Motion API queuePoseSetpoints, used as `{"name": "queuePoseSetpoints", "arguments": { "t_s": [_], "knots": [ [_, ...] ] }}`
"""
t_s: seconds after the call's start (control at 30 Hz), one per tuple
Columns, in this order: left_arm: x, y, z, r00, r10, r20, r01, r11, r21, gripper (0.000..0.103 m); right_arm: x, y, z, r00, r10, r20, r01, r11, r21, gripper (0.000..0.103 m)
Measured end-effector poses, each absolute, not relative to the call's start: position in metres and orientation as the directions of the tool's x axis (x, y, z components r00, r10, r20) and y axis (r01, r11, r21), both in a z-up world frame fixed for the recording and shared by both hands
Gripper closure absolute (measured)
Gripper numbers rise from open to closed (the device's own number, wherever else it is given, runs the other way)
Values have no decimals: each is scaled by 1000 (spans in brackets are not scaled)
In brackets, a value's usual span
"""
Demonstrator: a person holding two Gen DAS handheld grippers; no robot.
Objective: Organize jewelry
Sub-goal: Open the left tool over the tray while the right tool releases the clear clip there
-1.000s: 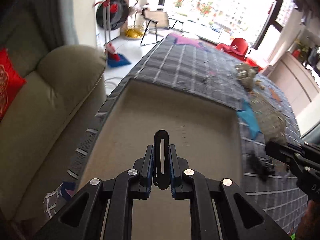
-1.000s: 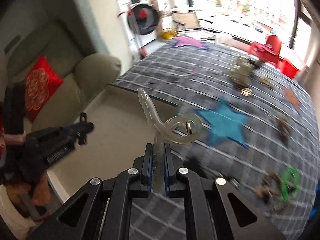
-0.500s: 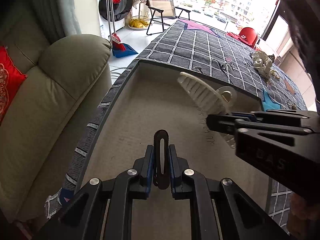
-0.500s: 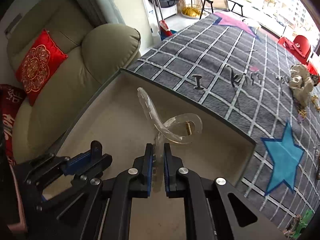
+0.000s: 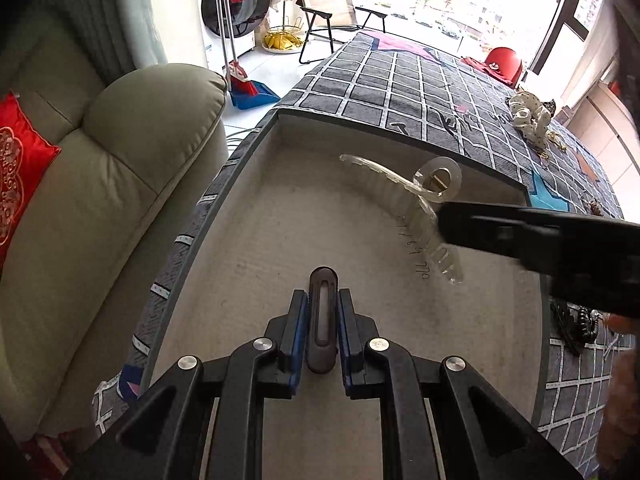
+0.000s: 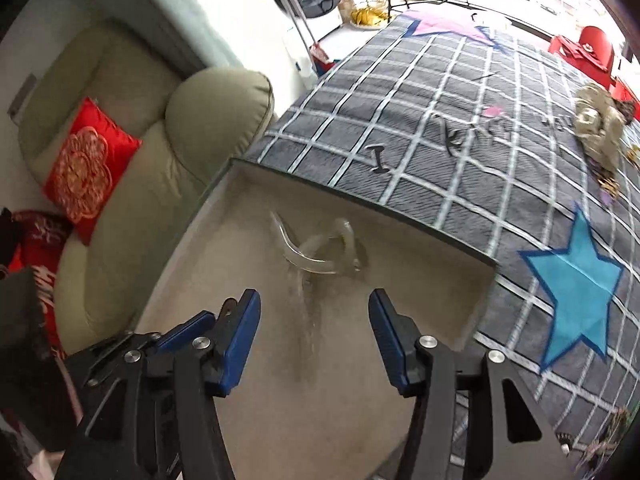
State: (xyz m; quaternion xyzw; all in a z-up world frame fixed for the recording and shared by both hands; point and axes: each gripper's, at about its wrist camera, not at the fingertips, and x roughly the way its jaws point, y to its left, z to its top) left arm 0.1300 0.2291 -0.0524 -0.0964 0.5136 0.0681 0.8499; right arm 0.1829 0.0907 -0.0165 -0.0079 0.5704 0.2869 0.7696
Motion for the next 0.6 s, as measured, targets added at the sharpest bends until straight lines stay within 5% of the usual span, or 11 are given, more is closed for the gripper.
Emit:
{"name": "queuePoseSetpoints", "arguments": {
  "t_s": [0.07,0.13,0.4,0.6],
  "knots": [
    [129,229,-53,470,8,-883,-209,973,-103,81,177,81,-10,207,434,-877,-434,844,316,43],
    [128,230,-52,474,19,-880,-225,969,-101,4,171,72,-4,224,436,-872,-421,850,317,43],
    [119,225,-40,514,60,-856,-240,968,-76,0,143,23,16,302,423,-854,-366,879,306,42],
    [107,212,-22,548,92,-831,-226,973,-41,0,119,-29,27,354,411,-840,-291,902,319,21]
  ]
}}
